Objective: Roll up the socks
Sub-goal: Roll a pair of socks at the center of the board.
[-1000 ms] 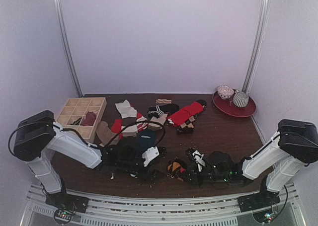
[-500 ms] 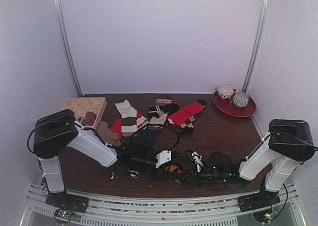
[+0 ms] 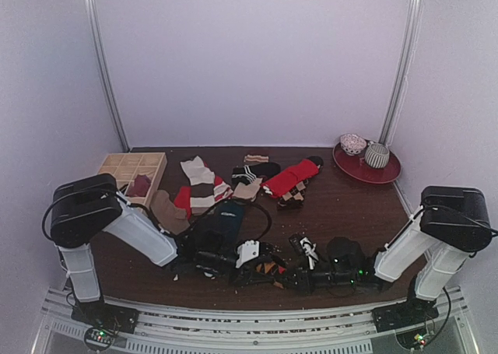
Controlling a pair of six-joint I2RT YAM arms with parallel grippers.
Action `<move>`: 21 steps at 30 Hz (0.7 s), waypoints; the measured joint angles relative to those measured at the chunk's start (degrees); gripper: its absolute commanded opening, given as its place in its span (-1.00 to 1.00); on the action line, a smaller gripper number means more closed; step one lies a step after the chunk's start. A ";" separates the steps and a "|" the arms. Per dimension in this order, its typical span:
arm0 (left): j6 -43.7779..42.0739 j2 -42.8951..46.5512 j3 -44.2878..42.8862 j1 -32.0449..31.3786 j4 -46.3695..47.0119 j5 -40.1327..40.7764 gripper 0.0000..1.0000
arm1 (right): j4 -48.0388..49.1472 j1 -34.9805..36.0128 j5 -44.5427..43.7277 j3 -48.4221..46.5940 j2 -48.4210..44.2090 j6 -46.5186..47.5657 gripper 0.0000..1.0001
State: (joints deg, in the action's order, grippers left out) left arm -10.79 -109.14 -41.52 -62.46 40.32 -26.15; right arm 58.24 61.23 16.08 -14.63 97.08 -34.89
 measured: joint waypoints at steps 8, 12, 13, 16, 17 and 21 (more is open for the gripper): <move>0.76 -0.83 -0.39 0.24 0.17 0.07 0.07 | -0.50 -0.63 1.16 -0.24 0.00 -0.02 -0.74; 1.95 -0.90 0.26 0.09 0.74 0.42 0.19 | -0.81 -0.83 1.33 -0.37 0.00 -0.02 -0.74; 2.19 -0.79 0.96 0.07 1.53 0.59 0.20 | -0.83 -0.85 1.36 -0.37 0.00 -0.02 -0.74; 2.47 0.57 3.02 0.04 2.12 1.86 0.20 | -0.83 -0.85 1.36 -0.37 0.00 -0.02 -0.74; 2.49 1.11 3.48 0.04 1.88 2.27 0.18 | -0.83 -0.85 1.36 -0.37 0.00 0.00 -0.74; 2.51 2.23 3.89 0.04 0.44 3.52 0.09 | -0.85 -0.85 1.36 -0.39 -0.02 0.00 -0.74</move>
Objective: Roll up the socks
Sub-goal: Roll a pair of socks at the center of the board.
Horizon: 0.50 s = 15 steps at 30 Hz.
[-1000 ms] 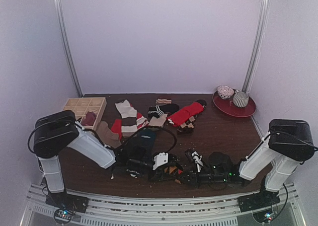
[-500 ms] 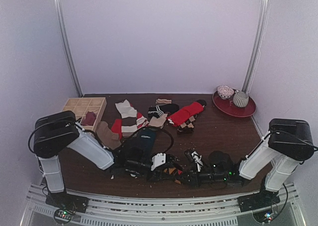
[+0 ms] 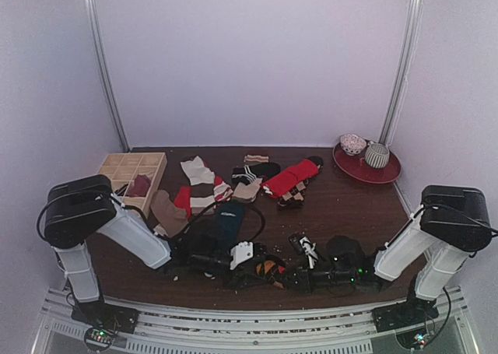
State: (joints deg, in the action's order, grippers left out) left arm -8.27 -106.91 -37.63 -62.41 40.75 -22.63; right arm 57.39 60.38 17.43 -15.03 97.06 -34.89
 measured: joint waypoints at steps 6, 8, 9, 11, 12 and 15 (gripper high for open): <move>0.00 -0.26 -0.70 0.00 -1.66 0.31 0.14 | -0.37 0.00 0.00 -0.13 -0.07 0.04 -0.74; 0.00 -0.33 -0.72 0.00 -1.64 0.24 0.15 | -0.37 0.00 0.00 -0.13 -0.07 0.07 -0.74; 0.02 -0.39 -0.76 0.00 -1.66 0.15 0.14 | -0.37 0.00 0.00 -0.13 -0.04 0.07 -0.74; 0.02 -0.59 -1.09 0.00 -1.81 0.00 0.05 | -0.24 0.00 0.04 -0.15 0.09 0.07 -0.74; 0.07 -0.81 -1.36 0.02 -1.81 -0.09 -0.04 | -0.17 -0.02 0.07 -0.15 0.13 0.07 -0.74; 0.37 -1.99 -2.58 0.28 -1.95 -0.20 -0.32 | 0.09 -0.04 0.24 -0.15 0.35 0.04 -0.74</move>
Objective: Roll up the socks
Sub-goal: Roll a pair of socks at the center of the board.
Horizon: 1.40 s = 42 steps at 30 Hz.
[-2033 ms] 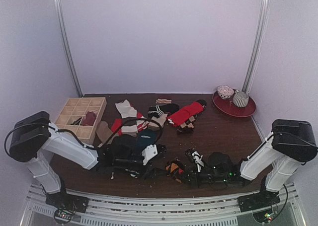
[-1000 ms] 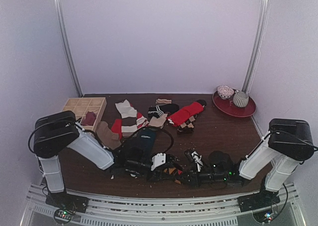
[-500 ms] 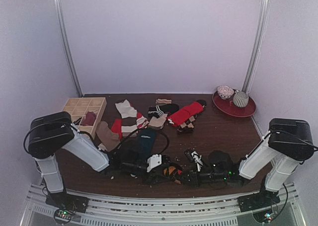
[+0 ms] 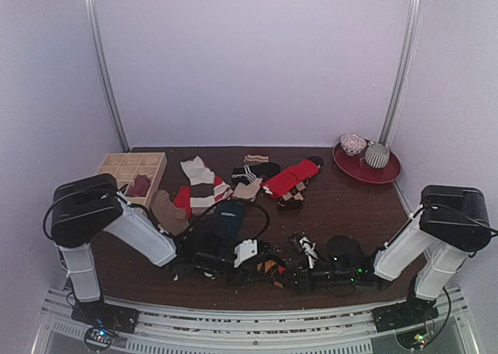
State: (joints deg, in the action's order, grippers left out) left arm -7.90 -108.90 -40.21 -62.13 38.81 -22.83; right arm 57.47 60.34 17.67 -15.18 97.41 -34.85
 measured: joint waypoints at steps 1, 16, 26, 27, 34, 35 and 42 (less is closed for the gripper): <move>0.13 -0.48 -0.52 0.15 -0.15 -0.24 -0.42 | 0.02 -0.02 0.02 0.00 0.02 -0.02 -0.74; 10.08 -1.55 -7.19 0.96 -11.30 -1.90 -1.00 | -7.85 -0.31 -1.77 -1.66 -4.68 1.33 -0.27; 17.33 -2.99 -10.93 0.55 -17.92 -1.62 -1.00 | -32.24 1.77 -17.00 -3.85 -24.85 17.14 0.10; 17.53 -3.19 -11.15 0.55 -18.36 -1.62 -1.00 | -32.48 2.43 -19.06 -3.63 -27.23 19.45 0.11; 17.94 -3.96 -12.90 0.55 -21.07 -1.88 -1.00 | -31.10 8.81 -22.99 -2.71 -31.93 32.22 0.26; 17.94 -3.98 -13.00 0.55 -21.31 -1.88 -1.00 | -30.99 9.66 -23.34 -2.71 -31.17 33.22 0.29; 17.94 -3.98 -13.46 0.55 -22.34 -1.92 -1.00 | -29.88 10.71 -26.56 -2.49 -24.98 34.16 0.49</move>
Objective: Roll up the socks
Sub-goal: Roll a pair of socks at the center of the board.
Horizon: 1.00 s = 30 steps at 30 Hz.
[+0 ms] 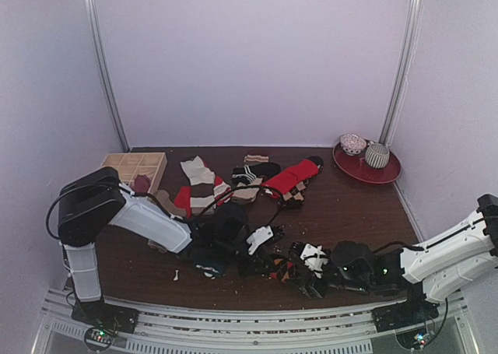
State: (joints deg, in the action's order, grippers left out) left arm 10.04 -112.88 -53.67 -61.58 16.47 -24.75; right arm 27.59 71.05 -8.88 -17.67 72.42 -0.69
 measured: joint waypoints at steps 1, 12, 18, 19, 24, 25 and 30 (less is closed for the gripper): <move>0.00 0.00 0.00 0.00 0.00 0.00 -1.00 | 0.39 -0.02 -0.42 0.04 0.44 -0.20 0.50; -0.02 -0.04 -0.13 0.00 -0.17 -0.07 -1.00 | 3.69 -2.93 0.76 -0.04 5.84 -2.47 0.33; -0.04 -0.09 -0.42 0.00 -0.68 -0.13 -1.00 | 6.78 -4.55 5.70 -0.09 9.53 -4.11 -0.18; -0.04 -0.09 -0.48 0.02 -0.81 -0.15 -1.00 | 7.39 -4.98 6.82 -0.09 10.08 -4.33 -0.23; -0.04 -0.20 -0.85 0.09 -1.49 -0.20 -1.00 | 10.25 -7.17 11.74 -0.11 12.15 -5.51 -0.67; -0.04 -0.20 -0.85 0.11 -1.55 -0.20 -1.00 | 10.64 -7.58 12.76 -0.17 12.50 -5.77 -0.73; -0.24 0.28 -1.03 0.39 -2.73 1.20 -0.64 | 13.31 -10.40 18.56 -0.72 15.08 -9.97 -0.80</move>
State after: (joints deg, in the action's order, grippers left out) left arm 9.80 -112.60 -54.70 -61.19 13.74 -23.55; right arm 40.91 60.64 9.67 -18.39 87.50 -10.66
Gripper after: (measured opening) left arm 0.071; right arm 0.188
